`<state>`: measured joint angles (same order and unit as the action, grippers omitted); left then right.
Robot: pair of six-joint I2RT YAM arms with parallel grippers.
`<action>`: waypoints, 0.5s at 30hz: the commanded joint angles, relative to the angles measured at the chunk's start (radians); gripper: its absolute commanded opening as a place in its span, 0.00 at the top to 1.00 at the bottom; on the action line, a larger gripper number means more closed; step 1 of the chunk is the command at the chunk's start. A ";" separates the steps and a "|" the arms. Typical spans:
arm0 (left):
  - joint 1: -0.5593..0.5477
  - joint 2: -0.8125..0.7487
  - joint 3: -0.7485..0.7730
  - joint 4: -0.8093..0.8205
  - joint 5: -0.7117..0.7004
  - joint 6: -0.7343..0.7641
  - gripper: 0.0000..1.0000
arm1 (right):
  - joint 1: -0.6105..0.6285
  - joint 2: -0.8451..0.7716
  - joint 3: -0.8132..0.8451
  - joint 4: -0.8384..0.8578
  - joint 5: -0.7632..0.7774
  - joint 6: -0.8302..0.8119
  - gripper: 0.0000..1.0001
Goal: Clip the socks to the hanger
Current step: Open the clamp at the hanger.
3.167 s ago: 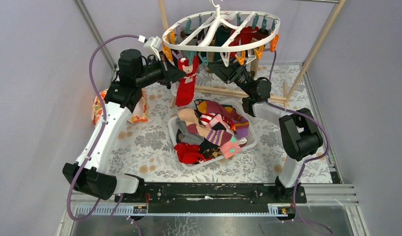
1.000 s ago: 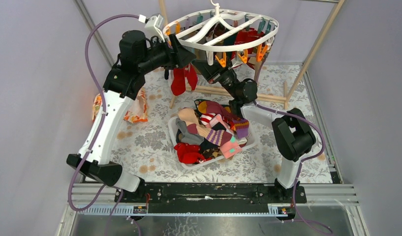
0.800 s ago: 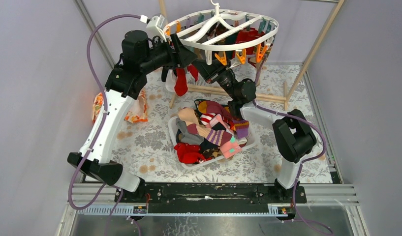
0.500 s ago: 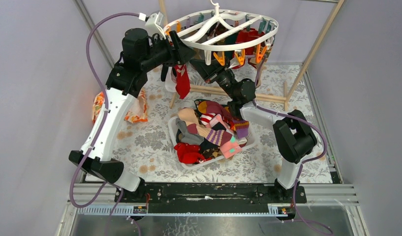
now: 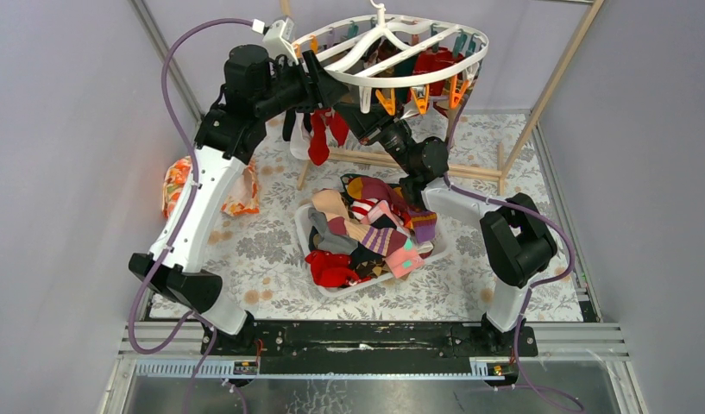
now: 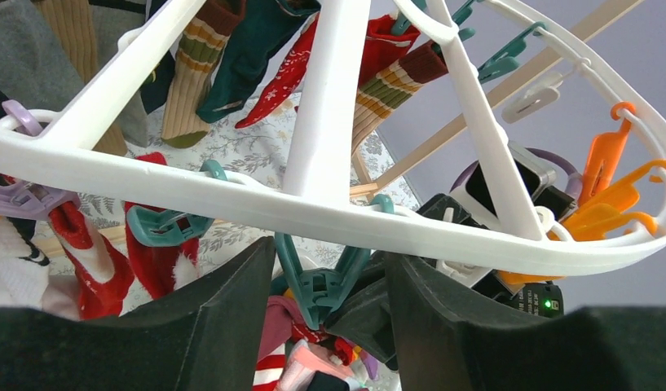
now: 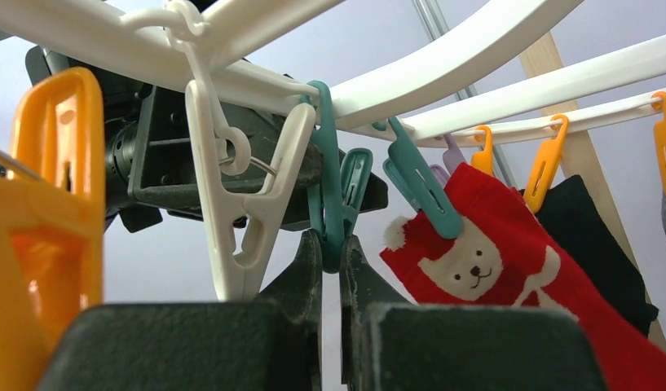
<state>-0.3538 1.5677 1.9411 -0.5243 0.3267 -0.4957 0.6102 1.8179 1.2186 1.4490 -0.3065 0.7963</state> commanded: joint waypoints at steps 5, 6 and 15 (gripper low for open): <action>-0.007 0.023 0.045 0.086 -0.055 0.011 0.49 | 0.015 -0.037 0.027 -0.038 -0.014 -0.039 1.00; -0.007 0.024 0.047 0.088 -0.055 0.013 0.52 | 0.015 -0.037 0.026 -0.043 -0.014 -0.042 1.00; -0.007 -0.007 -0.004 0.127 -0.073 0.029 1.00 | 0.016 -0.068 -0.019 -0.067 0.025 -0.057 0.74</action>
<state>-0.3546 1.5822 1.9472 -0.5026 0.2905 -0.4637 0.6102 1.8000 1.2182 1.4097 -0.2916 0.7811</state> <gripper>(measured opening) 0.085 0.157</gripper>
